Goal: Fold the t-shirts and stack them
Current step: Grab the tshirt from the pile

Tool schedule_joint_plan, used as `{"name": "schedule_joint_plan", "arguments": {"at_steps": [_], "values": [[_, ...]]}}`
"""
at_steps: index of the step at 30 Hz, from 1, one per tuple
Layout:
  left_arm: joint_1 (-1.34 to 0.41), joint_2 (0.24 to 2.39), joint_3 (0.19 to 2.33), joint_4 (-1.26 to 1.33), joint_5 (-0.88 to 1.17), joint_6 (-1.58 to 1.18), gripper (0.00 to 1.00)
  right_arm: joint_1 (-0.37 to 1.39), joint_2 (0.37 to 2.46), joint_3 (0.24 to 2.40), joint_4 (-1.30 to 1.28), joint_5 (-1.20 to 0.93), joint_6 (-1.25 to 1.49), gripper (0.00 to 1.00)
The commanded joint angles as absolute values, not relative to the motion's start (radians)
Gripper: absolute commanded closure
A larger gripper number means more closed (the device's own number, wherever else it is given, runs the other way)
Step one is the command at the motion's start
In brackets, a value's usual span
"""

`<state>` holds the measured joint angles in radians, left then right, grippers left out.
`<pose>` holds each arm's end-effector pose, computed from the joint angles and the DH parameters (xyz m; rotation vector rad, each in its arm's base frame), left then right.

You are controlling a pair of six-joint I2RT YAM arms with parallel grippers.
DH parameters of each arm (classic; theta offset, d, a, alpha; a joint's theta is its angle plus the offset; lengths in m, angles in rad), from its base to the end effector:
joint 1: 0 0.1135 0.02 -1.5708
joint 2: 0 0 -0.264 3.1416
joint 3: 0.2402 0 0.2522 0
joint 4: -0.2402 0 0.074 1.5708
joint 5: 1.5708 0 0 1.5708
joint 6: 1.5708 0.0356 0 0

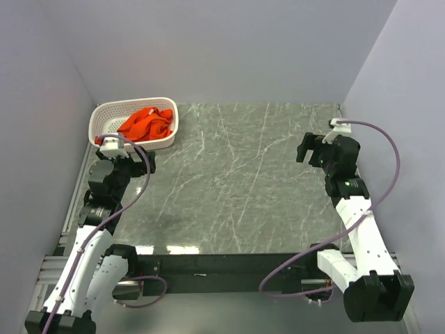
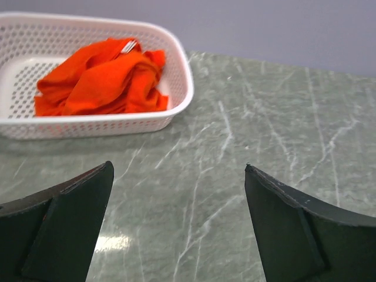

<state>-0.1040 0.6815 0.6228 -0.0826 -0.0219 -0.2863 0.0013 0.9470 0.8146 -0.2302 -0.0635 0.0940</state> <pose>0.1707 -0.0170 0.3099 -0.1728 1.7108 -0.2709 0.2189 0.0025 0.3161 0.0473 1.9341 0.1249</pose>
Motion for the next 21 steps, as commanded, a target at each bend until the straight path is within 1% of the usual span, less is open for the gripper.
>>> {"name": "schedule_joint_plan", "arguments": {"at_steps": [1, 4, 7, 8, 9, 11, 12, 14, 15, 16, 17, 18, 19, 21], "values": [[-0.129, 0.655, 0.650, 0.003, 0.025, -0.229, 0.01, -0.026, 0.896, 0.841, -0.178, 0.023, 0.183, 0.00], [-0.129, 0.673, 0.661, -0.026, 0.075, -0.218, 0.01, -0.028, 0.874, 0.841, -0.166, 0.035, 0.144, 0.00], [-0.129, 0.698, 0.670, -0.031, 0.094, -0.218, 0.01, -0.028, 0.832, 0.822, -0.140, -0.027, 0.063, 0.00], [-0.129, 0.707, 0.673, -0.032, 0.094, -0.222, 0.00, -0.026, 0.821, 0.807, -0.130, -0.131, 0.034, 0.00], [-0.129, 0.712, 0.679, -0.035, 0.094, -0.227, 0.01, -0.026, 0.812, 0.795, -0.127, -0.199, -0.056, 0.00], [-0.129, 0.741, 0.686, -0.029, 0.089, -0.247, 0.01, -0.025, 0.819, 0.793, -0.188, -0.398, -0.173, 0.00], [-0.129, 0.758, 0.708, -0.035, 0.080, -0.252, 0.01, -0.026, 0.827, 0.799, -0.231, -0.616, -0.312, 0.00], [-0.129, 0.830, 0.748, -0.066, 0.051, -0.267, 0.01, -0.026, 0.860, 0.819, -0.367, -0.771, -0.423, 0.00], [-0.129, 0.860, 0.800, -0.083, 0.031, -0.271, 0.01, -0.026, 0.870, 0.813, -0.374, -0.851, -0.411, 0.00], [-0.127, 0.936, 0.833, -0.106, 0.003, -0.273, 0.01, -0.029, 0.891, 0.801, -0.374, -0.892, -0.420, 0.00], [-0.123, 0.981, 0.904, -0.148, 0.003, -0.275, 0.01, -0.032, 0.900, 0.807, -0.446, -0.932, -0.470, 0.00], [-0.118, 1.027, 0.941, -0.172, -0.032, -0.276, 0.01, -0.032, 0.910, 0.814, -0.480, -0.948, -0.533, 0.00], [-0.111, 1.122, 0.978, -0.192, -0.046, -0.275, 0.01, -0.032, 0.923, 0.828, -0.501, -0.951, -0.528, 0.00], [-0.107, 1.222, 1.083, -0.236, -0.060, -0.272, 0.03, -0.032, 0.937, 0.844, -0.538, -0.977, -0.563, 0.00]]}}
